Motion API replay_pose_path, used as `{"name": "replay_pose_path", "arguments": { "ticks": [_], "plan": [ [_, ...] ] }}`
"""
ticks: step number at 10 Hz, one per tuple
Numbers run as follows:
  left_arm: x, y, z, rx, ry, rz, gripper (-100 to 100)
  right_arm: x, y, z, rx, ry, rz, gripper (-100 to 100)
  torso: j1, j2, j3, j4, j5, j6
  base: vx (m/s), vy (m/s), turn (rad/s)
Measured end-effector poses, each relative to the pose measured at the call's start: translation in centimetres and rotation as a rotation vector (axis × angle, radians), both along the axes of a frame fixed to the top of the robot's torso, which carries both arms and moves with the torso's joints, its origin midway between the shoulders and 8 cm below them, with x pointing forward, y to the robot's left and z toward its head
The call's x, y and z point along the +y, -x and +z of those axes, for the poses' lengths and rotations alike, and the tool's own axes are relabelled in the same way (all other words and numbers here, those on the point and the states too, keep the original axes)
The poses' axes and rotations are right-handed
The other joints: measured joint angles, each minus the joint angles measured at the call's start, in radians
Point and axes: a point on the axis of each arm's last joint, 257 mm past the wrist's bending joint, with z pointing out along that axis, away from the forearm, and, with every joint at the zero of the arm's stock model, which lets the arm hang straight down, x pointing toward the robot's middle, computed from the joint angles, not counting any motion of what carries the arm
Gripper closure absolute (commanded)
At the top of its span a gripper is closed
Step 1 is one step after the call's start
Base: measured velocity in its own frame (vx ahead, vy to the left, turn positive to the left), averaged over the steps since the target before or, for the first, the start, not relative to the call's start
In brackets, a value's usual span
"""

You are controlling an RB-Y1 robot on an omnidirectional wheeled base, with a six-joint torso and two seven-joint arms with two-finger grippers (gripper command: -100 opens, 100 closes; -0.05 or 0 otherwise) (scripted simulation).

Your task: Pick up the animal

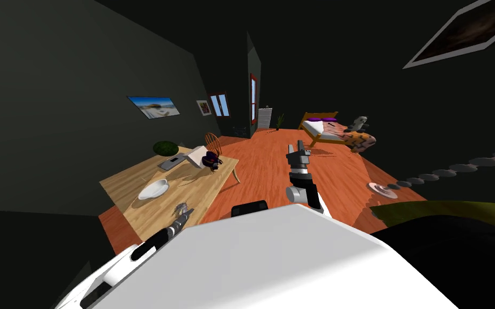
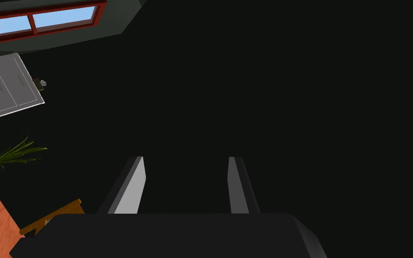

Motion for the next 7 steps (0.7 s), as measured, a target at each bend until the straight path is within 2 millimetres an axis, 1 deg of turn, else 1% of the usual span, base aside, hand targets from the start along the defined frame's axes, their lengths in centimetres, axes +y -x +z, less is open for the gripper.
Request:
{"name": "replay_pose_path", "arguments": {
  "ticks": [3,5,6,7],
  "plan": [
    [3.8,1.8,-0.6,0.099,-0.088,-0.006,-100,0.0,0.0,0.0,0.000,0.000,0.000,0,-0.001,0.000,0.000,0.000,0.000,0.000,0.040,0.076,-0.178],
    [5.5,2.9,-0.6,0.152,-0.133,-0.009,-100,0.0,0.0,0.0,0.000,0.000,0.000,0,-0.003,0.000,0.000,0.000,-0.001,0.000,0.044,0.061,-0.173],
    [6.7,3.7,-0.8,0.185,-0.155,-0.007,-100,0.0,0.0,0.0,0.000,0.000,0.000,0,-0.003,-0.001,0.000,0.000,-0.001,0.000,0.069,0.041,-0.139],
    [7.1,4.5,-1.1,0.214,-0.168,-0.007,-100,0.0,0.0,0.0,0.000,0.000,0.000,0,-0.004,-0.002,-0.001,0.000,-0.001,0.000,0.033,0.017,-0.020]
  ]
}}
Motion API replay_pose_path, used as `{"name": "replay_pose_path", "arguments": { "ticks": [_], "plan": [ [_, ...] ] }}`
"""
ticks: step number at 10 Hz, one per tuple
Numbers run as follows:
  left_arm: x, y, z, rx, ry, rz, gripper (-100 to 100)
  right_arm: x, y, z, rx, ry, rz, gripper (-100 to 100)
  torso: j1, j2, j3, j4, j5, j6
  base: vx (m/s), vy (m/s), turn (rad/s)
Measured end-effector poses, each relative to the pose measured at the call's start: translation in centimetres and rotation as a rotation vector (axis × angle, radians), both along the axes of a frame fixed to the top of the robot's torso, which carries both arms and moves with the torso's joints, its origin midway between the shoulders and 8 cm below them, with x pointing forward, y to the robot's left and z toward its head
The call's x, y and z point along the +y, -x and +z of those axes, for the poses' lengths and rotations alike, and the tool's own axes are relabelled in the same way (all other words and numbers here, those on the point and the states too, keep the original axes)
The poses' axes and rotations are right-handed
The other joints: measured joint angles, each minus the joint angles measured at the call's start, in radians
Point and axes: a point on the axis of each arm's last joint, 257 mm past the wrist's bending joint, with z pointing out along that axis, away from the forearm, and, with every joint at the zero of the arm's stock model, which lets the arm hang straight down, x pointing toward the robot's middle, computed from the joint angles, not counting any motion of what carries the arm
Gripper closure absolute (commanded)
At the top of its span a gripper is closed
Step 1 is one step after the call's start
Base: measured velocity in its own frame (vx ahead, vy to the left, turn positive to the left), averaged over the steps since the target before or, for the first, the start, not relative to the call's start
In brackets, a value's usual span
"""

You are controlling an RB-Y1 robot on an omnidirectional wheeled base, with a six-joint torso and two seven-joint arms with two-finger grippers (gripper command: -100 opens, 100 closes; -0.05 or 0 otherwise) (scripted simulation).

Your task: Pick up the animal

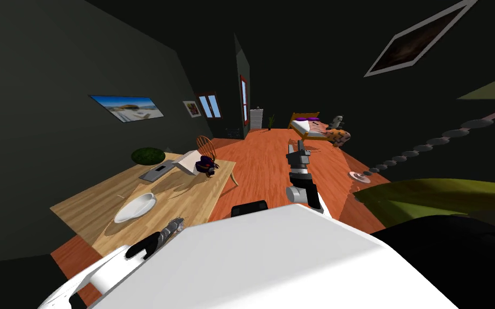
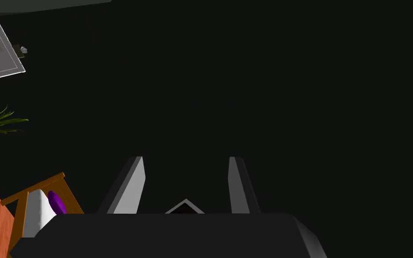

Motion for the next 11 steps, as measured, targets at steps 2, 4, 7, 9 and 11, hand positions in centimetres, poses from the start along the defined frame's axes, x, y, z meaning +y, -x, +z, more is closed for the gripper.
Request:
{"name": "replay_pose_path", "arguments": {
  "ticks": [2,4,7,9,11],
  "plan": [
    [0.1,0.1,0.0,0.004,-0.002,0.000,-100,0.0,0.0,0.0,0.000,0.000,0.000,0,-0.003,0.003,0.002,0.001,-0.001,0.000,0.024,0.015,0.102],
    [-1.1,-0.6,-0.5,0.006,0.002,-0.036,-100,0.0,0.0,0.0,0.000,0.000,0.000,0,-0.001,-0.001,0.000,0.000,0.000,-0.001,0.092,0.037,0.210],
    [-3.1,-1.7,-1.0,0.003,0.002,-0.092,-100,0.0,0.0,0.0,0.000,0.000,0.000,0,-0.001,-0.002,-0.001,0.000,0.000,-0.001,0.084,0.033,0.192],
    [-3.9,-1.9,-1.4,0.008,-0.001,-0.129,-100,0.0,0.0,0.0,0.000,0.000,0.000,0,-0.001,0.000,0.000,0.000,0.000,-0.001,0.067,0.037,0.236],
    [-5.2,-2.5,-1.6,0.006,0.001,-0.164,-100,0.0,0.0,0.0,0.000,0.000,0.000,0,-0.002,0.000,0.000,0.000,0.000,0.000,0.069,0.013,0.128]
  ]
}}
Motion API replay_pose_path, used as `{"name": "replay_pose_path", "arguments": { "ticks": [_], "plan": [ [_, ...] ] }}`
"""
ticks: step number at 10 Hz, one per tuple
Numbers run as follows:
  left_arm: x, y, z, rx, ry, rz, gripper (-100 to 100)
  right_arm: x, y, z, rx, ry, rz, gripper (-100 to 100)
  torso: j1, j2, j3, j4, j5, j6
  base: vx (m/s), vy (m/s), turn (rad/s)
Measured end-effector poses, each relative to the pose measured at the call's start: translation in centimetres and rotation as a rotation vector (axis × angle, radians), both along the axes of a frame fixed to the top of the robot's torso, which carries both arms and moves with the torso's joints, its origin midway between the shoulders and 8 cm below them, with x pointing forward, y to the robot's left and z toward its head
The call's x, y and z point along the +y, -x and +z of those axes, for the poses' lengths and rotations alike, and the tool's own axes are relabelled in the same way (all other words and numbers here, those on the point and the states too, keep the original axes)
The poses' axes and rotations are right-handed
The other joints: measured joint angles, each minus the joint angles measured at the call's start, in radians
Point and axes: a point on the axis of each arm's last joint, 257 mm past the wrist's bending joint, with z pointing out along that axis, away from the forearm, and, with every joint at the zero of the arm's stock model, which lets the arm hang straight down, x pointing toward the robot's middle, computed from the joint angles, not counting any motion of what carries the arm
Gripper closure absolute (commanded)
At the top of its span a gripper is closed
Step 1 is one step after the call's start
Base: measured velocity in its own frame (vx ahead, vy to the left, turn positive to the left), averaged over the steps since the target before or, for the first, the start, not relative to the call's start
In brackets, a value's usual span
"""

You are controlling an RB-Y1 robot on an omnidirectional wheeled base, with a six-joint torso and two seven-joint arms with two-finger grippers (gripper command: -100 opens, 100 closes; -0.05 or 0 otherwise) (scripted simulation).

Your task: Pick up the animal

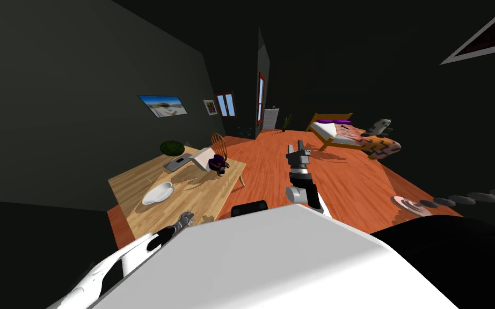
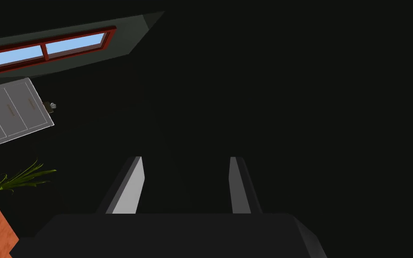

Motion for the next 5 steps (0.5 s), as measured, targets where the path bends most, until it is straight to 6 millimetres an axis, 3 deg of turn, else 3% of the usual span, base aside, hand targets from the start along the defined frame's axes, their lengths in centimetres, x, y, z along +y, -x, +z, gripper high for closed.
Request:
{"name": "replay_pose_path", "arguments": {
  "ticks": [1,5],
  "plan": [
    [-0.7,-0.3,0.0,0.000,-0.001,-0.023,-100,0.0,0.0,0.0,0.000,0.000,0.000,0,0.000,0.000,0.000,0.000,0.000,0.000,0.106,0.011,0.336],
    [-3.0,-1.3,-0.4,-0.010,0.000,-0.103,-100,0.0,0.0,0.0,0.000,0.000,0.000,0,0.001,-0.001,-0.001,0.000,0.000,-0.001,0.084,0.023,0.161]
  ]
}}
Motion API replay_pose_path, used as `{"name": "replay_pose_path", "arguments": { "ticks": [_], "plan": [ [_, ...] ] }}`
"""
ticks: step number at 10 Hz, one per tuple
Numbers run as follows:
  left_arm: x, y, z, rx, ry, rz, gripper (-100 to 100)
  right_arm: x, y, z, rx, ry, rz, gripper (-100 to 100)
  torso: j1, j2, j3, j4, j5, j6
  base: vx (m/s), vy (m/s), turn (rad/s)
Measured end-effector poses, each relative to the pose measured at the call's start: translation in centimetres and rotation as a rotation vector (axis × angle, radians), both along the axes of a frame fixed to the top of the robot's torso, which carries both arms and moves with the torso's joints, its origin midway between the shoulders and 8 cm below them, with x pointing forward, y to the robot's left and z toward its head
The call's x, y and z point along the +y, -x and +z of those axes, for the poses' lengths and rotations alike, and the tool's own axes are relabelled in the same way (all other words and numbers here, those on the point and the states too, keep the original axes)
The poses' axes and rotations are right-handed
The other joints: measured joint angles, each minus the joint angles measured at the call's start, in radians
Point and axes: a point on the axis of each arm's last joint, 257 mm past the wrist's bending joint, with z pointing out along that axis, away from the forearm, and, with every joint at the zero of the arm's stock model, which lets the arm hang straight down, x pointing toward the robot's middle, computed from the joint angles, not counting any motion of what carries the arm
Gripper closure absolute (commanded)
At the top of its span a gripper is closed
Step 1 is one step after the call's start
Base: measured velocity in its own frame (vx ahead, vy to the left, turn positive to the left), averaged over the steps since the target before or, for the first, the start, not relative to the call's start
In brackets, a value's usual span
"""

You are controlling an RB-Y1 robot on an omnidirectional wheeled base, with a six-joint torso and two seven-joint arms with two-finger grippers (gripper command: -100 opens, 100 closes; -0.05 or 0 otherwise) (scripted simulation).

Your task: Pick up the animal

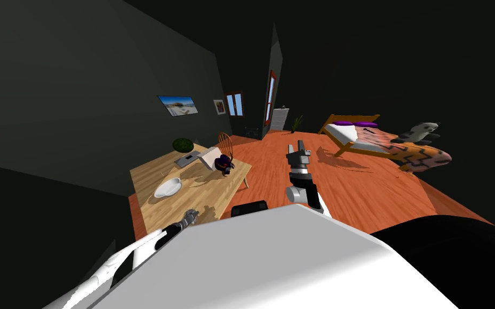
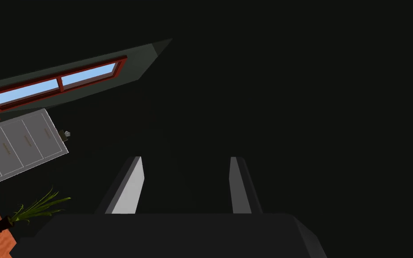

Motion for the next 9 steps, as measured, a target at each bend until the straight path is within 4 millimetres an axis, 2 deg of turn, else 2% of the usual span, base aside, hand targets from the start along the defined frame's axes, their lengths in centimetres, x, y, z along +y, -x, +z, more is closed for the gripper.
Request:
{"name": "replay_pose_path", "arguments": {
  "ticks": [1,2,6,7,8,9],
  "plan": [
    [-0.35,0.00,-0.07,0.001,-0.001,-0.013,-100,0.01,0.00,0.00,0.000,0.000,0.000,0,0.000,0.001,0.000,0.000,0.000,0.001,0.031,0.007,0.005],
    [-0.38,0.02,-0.08,0.001,-0.001,-0.013,100,0.01,-0.01,0.01,0.000,0.000,0.000,0,-0.001,0.003,0.002,0.001,0.000,0.001,0.006,0.003,0.004],
    [-0.47,-0.08,-0.06,-0.001,0.002,-0.015,100,0.01,-0.01,0.01,0.000,0.000,0.000,0,-0.002,0.005,0.003,0.001,-0.001,0.000,0.000,0.000,0.000],
    [-0.50,-0.10,-0.05,-0.002,0.002,-0.015,0,0.01,-0.01,0.01,0.000,0.000,0.000,0,-0.003,0.005,0.003,0.001,-0.001,0.000,0.000,0.000,0.000],
    [-0.51,-0.11,-0.05,-0.002,0.002,-0.015,100,0.01,-0.01,0.01,0.000,0.000,0.000,0,-0.003,0.005,0.003,0.001,-0.001,0.000,-0.065,-0.009,-0.225],
    [0.02,0.28,-0.07,0.004,0.001,-0.001,100,0.02,-0.01,0.02,-0.001,0.000,0.001,0,-0.002,0.007,0.004,0.001,0.000,0.002,-0.128,-0.026,-0.267]
  ]
}}
